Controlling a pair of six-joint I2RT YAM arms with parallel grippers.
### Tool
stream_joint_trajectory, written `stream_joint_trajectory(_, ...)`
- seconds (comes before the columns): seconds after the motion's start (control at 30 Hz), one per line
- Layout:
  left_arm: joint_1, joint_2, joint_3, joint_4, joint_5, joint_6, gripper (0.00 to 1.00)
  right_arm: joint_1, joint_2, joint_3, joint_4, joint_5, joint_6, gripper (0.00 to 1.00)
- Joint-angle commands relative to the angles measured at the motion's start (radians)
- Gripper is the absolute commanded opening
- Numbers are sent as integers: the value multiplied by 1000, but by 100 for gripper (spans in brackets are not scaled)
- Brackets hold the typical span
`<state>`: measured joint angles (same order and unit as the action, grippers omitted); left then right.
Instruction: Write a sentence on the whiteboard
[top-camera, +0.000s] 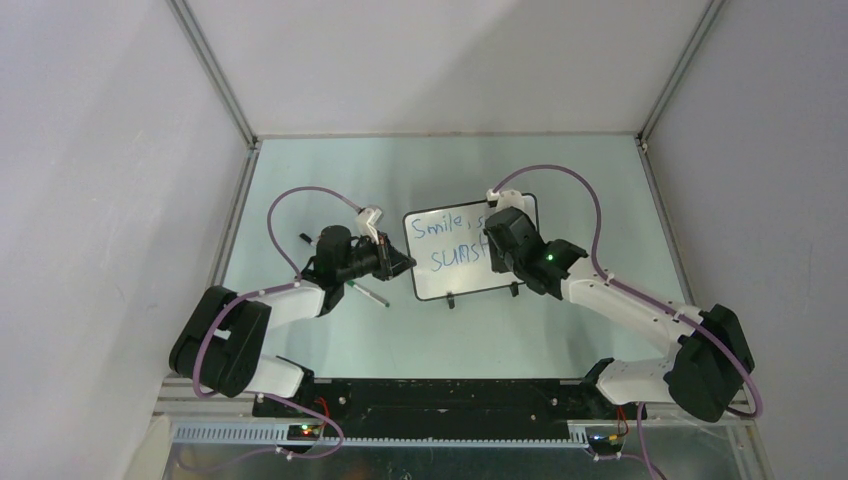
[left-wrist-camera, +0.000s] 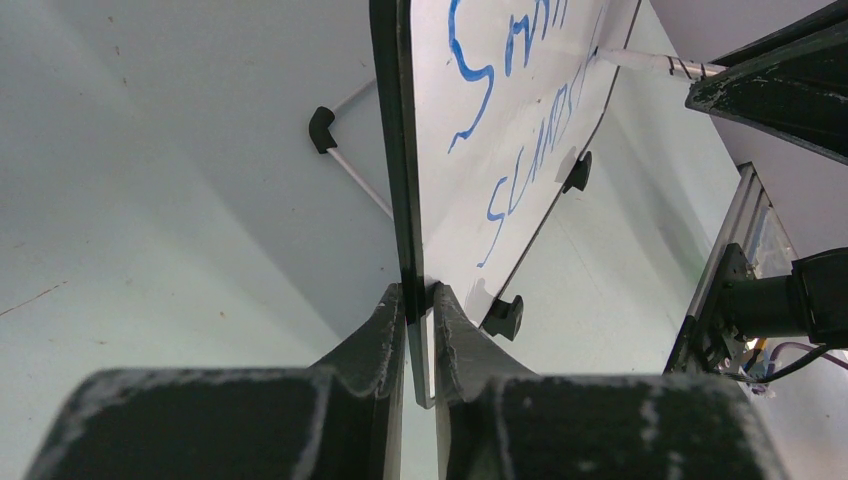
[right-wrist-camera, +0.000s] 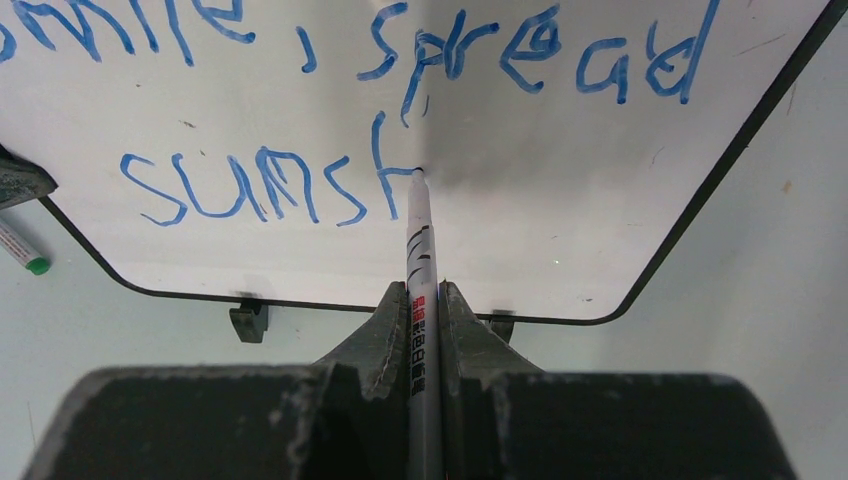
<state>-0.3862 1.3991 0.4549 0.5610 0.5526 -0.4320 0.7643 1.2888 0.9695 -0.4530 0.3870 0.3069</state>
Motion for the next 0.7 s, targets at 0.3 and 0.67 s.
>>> stream_joint_trajectory(0.3, -8, -9, 17, -46, -23, 51, 5, -4, -41, -26, -3, 14, 30, 0)
stream_joint_trajectory(0.67, -8, -11, 15, -46, -26, 51, 6, 7, -44, -62, -11, 4, 43, 0)
